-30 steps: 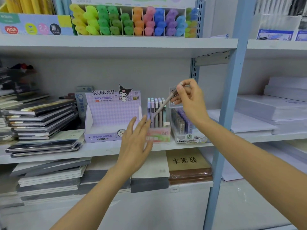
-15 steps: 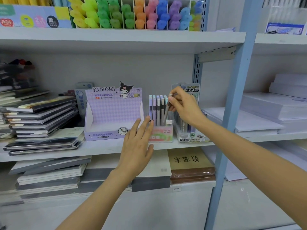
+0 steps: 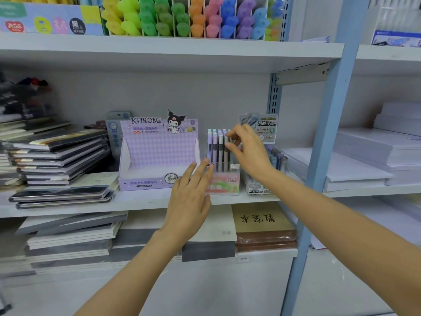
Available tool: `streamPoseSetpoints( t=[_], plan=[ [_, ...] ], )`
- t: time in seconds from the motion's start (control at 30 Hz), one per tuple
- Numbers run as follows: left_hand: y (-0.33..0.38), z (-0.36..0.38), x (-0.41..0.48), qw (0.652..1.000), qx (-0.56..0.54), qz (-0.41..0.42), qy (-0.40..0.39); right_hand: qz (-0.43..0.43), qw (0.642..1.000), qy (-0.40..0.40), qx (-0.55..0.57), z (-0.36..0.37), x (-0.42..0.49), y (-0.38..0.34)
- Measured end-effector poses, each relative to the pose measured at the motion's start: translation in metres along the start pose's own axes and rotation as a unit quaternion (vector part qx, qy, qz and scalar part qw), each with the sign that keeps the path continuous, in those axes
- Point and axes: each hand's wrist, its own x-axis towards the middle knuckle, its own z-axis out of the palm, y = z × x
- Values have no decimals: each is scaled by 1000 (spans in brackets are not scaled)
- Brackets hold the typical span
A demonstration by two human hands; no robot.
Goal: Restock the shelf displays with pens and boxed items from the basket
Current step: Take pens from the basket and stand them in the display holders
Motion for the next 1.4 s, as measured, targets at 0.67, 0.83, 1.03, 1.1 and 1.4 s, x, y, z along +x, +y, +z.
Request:
streamPoseSetpoints(
  t=[0.67, 0.83, 1.03, 1.1, 1.4],
  plan=[
    [-47, 159, -278, 943, -135, -222, -208, 124, 876, -415, 213, 152, -313, 20],
    [-39, 199, -358, 861, -84, -289, -410, 248, 781, -553, 154, 206, -416, 43],
    [-39, 217, -398, 860, -103, -280, -415, 311, 752, -570, 110, 252, -472, 45],
    [-39, 220, -401, 875, -115, -283, -376, 311, 752, -573, 94, 263, -482, 42],
    [-30, 227, -372, 836, -224, -441, -237, 423, 700, -537, 207, 233, -475, 38]
  ],
)
